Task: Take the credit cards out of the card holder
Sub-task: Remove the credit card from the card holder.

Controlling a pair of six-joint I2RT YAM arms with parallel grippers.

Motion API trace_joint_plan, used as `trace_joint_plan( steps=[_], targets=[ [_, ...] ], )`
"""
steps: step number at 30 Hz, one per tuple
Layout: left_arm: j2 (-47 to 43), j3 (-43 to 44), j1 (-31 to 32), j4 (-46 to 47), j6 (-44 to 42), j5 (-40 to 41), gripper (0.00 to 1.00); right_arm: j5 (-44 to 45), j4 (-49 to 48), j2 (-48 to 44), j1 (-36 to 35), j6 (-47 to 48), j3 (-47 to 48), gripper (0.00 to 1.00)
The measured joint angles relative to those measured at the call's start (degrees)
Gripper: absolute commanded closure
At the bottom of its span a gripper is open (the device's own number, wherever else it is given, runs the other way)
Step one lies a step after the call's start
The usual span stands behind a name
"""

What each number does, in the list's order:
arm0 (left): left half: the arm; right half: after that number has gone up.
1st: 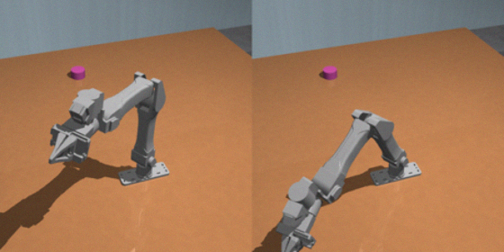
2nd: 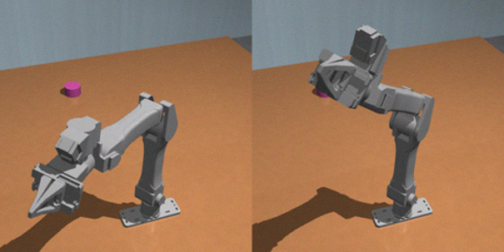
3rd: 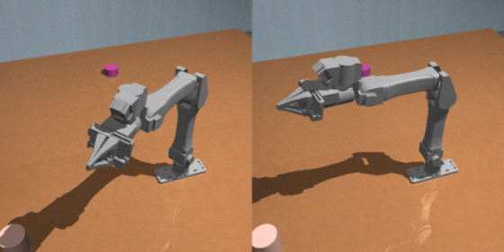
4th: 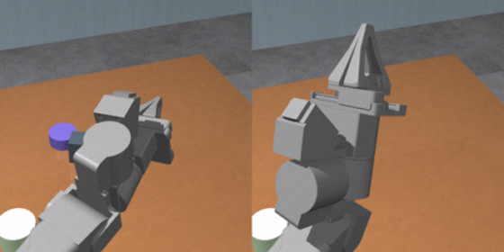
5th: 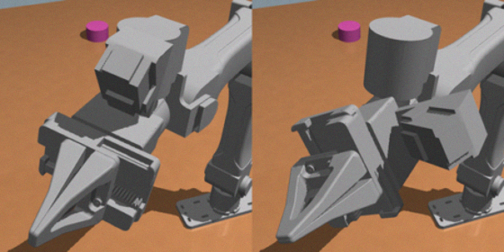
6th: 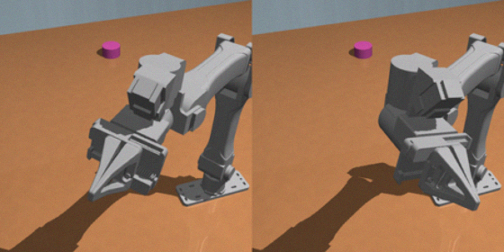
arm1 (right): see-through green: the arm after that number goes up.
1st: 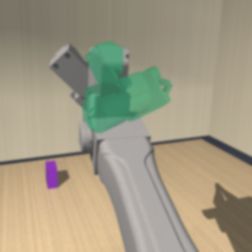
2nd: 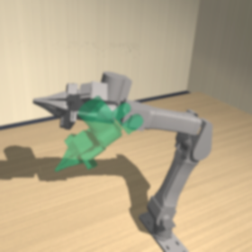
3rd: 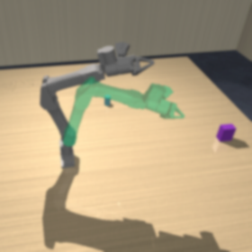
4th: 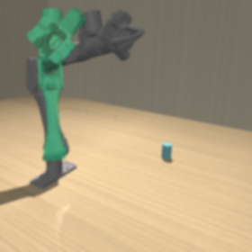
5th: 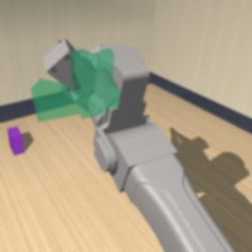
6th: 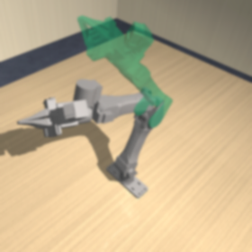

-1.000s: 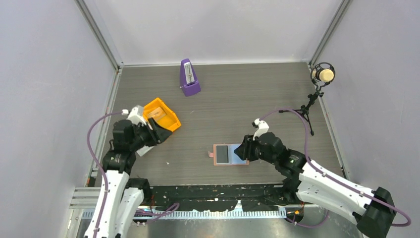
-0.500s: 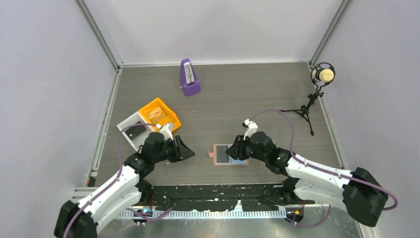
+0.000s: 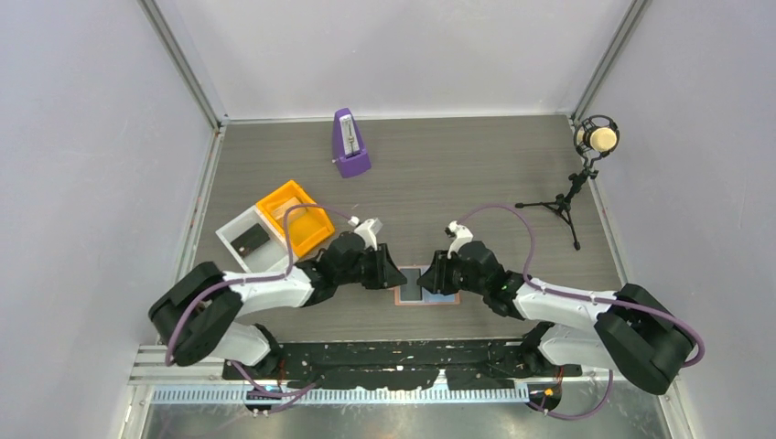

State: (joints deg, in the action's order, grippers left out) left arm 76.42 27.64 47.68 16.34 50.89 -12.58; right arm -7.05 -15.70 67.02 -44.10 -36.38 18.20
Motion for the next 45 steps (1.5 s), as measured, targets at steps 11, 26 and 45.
trace_joint_plan(
  steps=[11, 26, 45],
  targets=[
    [10.47, 1.49, 0.59, 7.32, 1.27, 1.25, 0.75, -2.73, -4.00, 1.33, 2.64, 0.00, -1.68, 0.65],
    [14.86, 1.46, 1.18, 11.87, 3.74, 1.64, 0.83, -5.42, -8.07, 6.45, 4.66, -0.59, -2.45, 0.67],
    [10.69, 0.04, 2.32, 7.58, 4.31, 5.20, 0.79, -7.91, -11.74, 8.66, 5.35, -1.46, -3.15, 0.67]
  ],
)
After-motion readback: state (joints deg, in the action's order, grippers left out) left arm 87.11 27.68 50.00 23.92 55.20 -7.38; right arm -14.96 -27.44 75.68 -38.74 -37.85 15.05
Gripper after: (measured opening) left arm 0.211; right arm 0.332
